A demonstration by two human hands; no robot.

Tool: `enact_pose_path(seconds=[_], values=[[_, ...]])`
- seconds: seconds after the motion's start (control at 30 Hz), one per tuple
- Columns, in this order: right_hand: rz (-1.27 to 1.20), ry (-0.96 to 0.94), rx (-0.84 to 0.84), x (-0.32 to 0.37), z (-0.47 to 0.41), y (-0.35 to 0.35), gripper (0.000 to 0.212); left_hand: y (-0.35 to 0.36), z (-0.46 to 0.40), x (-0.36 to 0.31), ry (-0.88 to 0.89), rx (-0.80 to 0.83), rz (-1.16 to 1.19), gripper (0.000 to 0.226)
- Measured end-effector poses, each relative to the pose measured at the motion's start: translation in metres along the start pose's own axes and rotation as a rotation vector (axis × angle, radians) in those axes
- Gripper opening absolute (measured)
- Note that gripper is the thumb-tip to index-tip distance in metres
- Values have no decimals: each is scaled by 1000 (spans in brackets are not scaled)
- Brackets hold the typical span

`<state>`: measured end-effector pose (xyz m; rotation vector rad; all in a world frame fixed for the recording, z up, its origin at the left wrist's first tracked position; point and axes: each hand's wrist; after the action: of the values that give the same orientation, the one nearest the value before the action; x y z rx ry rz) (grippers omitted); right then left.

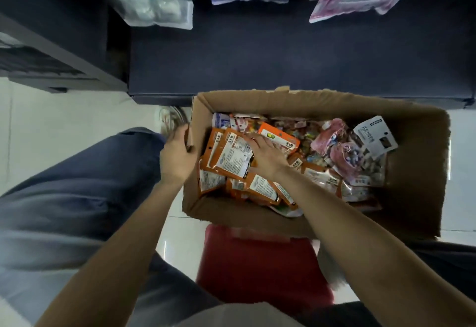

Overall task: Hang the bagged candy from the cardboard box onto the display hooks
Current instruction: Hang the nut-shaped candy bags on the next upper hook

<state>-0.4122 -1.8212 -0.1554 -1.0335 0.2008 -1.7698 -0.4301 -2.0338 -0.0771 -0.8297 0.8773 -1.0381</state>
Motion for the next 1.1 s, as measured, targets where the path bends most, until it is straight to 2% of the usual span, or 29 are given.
enact_pose_path(seconds=[0.1,0.17,0.4,0.53,0.6,0.7,0.8,0.87,0.93,1.03,1.1], values=[[-23,33,59,29,-37,10,115,-1,4,5,-30,-11,73,42],[-39,82,57,41,-48,16,118,-1,4,7,-33,-7,83,42],[-124,32,-60,55,-21,39,90,-4,0,7,-2,-1,75,43],[31,-25,-136,61,-15,49,76,-5,2,6,5,20,73,45],[27,-28,-82,66,-24,44,86,-5,2,7,7,31,71,48],[22,26,68,70,-41,37,113,-7,-1,9,5,46,61,49],[46,68,69,68,-49,30,127,-8,-2,10,27,60,49,48],[138,27,-38,69,-44,27,119,-10,-3,10,41,50,43,46],[155,-29,-115,71,-30,27,96,-9,-3,10,40,38,40,46],[-130,-8,-133,68,1,18,56,-8,-3,10,41,26,40,46],[-314,109,-159,56,20,2,52,-7,-3,9,45,15,34,46]])
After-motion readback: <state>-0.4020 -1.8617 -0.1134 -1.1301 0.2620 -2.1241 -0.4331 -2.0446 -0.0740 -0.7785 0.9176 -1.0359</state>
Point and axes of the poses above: each hand's wrist, its own z-axis away from the middle knuckle, its own y-axis out of the palm, x = y × z, and after that the axes turned 12 degrees about -z, right-handed
